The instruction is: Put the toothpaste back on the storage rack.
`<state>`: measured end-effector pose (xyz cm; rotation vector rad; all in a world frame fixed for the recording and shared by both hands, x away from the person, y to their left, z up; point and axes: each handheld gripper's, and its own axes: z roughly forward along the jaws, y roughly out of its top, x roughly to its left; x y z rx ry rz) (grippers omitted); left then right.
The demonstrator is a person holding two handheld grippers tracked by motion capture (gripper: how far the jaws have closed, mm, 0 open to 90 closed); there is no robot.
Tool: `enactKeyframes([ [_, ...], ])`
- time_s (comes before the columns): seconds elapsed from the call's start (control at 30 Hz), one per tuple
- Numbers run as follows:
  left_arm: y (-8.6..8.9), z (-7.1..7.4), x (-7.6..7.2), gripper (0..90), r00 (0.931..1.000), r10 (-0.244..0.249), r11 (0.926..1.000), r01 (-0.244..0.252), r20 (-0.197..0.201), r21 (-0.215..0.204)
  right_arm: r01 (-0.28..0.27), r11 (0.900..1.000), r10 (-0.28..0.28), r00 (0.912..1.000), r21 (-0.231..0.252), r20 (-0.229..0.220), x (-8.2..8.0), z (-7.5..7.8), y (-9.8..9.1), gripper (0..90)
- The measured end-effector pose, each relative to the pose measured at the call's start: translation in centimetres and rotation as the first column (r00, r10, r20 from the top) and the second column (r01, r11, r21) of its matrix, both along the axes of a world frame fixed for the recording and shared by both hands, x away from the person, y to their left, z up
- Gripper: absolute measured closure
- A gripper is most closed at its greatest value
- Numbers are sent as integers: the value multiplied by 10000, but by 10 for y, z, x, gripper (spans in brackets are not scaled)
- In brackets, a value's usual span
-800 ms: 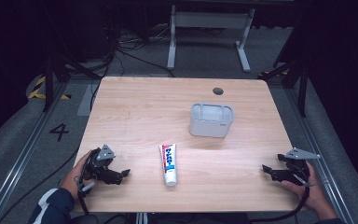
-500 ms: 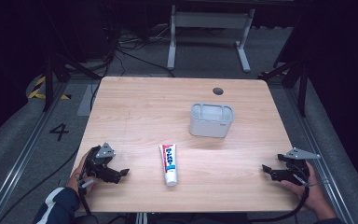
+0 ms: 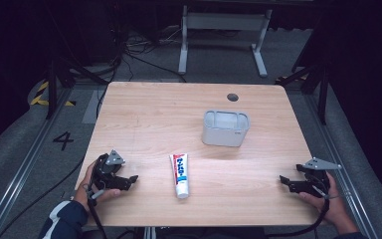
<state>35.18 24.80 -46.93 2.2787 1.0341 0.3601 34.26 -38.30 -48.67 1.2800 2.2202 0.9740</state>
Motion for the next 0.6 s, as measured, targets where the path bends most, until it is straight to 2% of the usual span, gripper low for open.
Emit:
enactKeyframes([
  [0.07,-6,1,-1,198,9998,-5,9999,3,-203,-117,10,10000,-10,10000,34,-11,0,0,0,145],
  [0.13,-10,3,-1,199,9994,-220,9998,221,-283,20,14,10000,-14,10000,35,-11,0,0,0,145],
  [0.17,-13,3,-2,198,9996,-164,9999,164,-209,-13,-6,10000,6,10000,6,-5,0,0,0,145],
  [0.23,-16,5,-2,199,9990,-272,9996,274,-366,65,-18,10000,18,10000,4,1,0,0,0,145],
  [0.27,-18,4,-3,199,9995,-206,9998,207,-231,19,-22,10000,22,10000,9,-3,0,0,0,145],
  [0.4,-25,9,-2,205,9991,-234,9997,235,-340,20,-17,10000,17,10000,12,0,0,0,0,145],
  [0.43,-27,8,-3,211,9996,-113,9998,109,-254,-159,-11,10000,11,10000,14,-4,0,0,0,145],
  [0.47,-29,10,-2,212,9994,-272,9996,270,-196,-112,-13,10000,13,10000,13,-3,0,0,0,145],
  [0.5,-32,11,-3,212,9994,-213,9993,205,-255,-305,-13,10000,13,10000,14,-3,0,0,0,145],
  [0.6,-41,14,-3,208,9990,-385,9984,376,-219,-411,-16,10000,16,10000,11,0,0,0,0,145],
])
